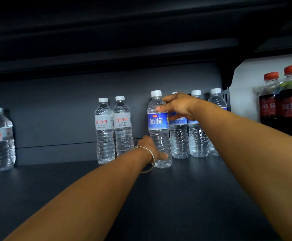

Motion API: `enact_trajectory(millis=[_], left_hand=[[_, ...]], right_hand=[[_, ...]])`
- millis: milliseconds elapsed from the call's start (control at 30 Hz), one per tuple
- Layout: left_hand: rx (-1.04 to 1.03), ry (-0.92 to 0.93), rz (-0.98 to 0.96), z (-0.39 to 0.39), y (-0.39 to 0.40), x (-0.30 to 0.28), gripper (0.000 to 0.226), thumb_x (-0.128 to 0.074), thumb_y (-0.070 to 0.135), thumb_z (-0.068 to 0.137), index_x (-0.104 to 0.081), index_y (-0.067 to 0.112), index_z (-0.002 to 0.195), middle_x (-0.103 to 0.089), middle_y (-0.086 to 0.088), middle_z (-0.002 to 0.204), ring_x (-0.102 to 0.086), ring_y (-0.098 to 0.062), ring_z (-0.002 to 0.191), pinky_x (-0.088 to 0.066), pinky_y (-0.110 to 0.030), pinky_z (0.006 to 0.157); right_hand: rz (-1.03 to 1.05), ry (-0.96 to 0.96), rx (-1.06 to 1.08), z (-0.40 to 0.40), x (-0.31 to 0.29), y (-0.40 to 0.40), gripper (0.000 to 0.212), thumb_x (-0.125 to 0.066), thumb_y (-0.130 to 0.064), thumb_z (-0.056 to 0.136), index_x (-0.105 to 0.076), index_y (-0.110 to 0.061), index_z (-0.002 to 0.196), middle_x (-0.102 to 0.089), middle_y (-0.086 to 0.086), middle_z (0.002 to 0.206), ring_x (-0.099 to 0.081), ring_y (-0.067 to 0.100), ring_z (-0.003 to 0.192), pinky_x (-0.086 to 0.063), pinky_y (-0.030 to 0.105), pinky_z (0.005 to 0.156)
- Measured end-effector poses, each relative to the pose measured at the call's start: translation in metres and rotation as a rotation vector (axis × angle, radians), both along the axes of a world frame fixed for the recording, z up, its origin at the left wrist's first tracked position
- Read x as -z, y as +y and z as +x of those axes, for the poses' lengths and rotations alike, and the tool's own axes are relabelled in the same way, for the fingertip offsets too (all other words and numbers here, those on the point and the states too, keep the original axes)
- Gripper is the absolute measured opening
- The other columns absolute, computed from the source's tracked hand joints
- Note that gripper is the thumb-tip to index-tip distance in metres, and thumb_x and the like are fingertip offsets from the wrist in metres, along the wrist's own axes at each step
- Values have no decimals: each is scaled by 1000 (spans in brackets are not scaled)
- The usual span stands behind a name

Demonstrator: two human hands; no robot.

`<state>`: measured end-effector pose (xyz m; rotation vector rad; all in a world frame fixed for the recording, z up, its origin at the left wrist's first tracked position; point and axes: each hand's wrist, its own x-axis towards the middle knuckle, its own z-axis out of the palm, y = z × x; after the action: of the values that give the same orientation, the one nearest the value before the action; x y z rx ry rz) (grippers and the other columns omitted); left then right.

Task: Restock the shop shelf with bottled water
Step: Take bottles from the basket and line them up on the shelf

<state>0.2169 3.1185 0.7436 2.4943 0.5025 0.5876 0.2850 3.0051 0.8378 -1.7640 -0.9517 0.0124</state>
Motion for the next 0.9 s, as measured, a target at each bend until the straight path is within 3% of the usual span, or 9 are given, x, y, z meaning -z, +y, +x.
enact_trajectory(millis=[200,533,667,733,900], left_hand=[[-30,-12,-1,6,1,3,79,-82,37,64,-44,6,127,-55,-10,128,-55,-28,115,-45,-32,95],[-12,100,132,-2,-2,0,77,-74,46,72,-47,7,132,-55,-11,131,-54,-29,117,-44,-35,100],[55,137,156,-14,-6,-4,65,-69,44,78,-51,10,130,-57,-10,129,-57,-28,114,-43,-38,101],[76,135,162,-24,-10,-6,60,-66,40,82,-51,8,130,-57,-11,129,-56,-28,115,-42,-38,102],[106,40,217,-69,-27,-18,44,-63,26,86,-55,2,122,-58,-13,123,-57,-28,111,-44,-30,91]], right_hand=[[10,32,1,4,0,1,52,-68,-10,83,-49,-10,131,-63,7,115,-62,24,102,-55,31,77],[71,-41,67,-2,8,3,51,-69,-13,84,-49,-11,131,-64,10,115,-64,21,94,-54,34,85],[1,-208,262,-9,10,0,67,-72,-34,80,-45,-12,137,-54,9,134,-55,24,118,-42,35,104],[-153,-357,382,-22,12,-7,69,-64,-44,85,-41,-10,140,-46,8,142,-45,24,128,-34,31,106],[-368,-636,574,-77,20,-38,45,-56,-32,92,-51,-12,132,-55,13,131,-49,29,122,-39,33,100]])
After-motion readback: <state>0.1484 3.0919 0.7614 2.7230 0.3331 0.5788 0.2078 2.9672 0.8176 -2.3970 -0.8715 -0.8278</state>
